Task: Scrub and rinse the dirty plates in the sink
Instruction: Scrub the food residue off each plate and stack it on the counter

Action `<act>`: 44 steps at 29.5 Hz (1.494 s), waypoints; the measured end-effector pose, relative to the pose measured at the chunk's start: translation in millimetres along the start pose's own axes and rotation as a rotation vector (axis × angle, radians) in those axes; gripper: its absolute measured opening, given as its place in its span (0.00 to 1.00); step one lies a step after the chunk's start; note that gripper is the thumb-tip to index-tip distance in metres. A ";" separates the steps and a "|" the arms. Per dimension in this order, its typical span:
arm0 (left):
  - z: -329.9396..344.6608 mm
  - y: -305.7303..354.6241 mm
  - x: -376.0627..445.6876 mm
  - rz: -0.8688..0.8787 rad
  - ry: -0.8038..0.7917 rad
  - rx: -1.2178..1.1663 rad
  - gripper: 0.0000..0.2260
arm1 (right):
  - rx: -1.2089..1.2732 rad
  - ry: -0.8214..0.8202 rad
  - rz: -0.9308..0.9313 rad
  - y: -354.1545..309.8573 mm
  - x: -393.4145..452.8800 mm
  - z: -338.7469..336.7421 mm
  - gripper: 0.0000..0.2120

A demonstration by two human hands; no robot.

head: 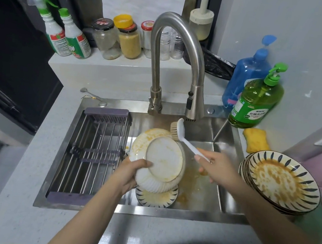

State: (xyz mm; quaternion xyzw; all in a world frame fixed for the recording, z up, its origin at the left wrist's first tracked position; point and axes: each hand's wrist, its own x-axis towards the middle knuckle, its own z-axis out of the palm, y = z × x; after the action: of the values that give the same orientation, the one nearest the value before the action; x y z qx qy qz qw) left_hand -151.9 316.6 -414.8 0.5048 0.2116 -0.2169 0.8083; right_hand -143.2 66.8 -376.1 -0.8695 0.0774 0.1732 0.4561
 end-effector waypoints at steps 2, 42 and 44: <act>6.0 -6.8 -3.5 -0.040 -0.001 -0.110 0.24 | 0.135 -0.012 -0.005 1.8 -4.4 15.2 0.19; -7.3 7.3 10.5 -0.024 0.095 0.247 0.15 | -0.922 -0.051 -0.308 -75.9 -18.0 -7.8 0.15; -7.9 8.5 10.2 0.001 0.096 0.299 0.19 | -0.915 -0.057 -0.314 -79.9 -17.7 -6.4 0.15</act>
State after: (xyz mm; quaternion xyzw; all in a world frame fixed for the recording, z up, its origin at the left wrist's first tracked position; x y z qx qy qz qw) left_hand -139.7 325.8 -417.5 0.6296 0.2152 -0.2211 0.7130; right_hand -134.8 106.8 -304.9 -0.9769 -0.1516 0.1424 0.0495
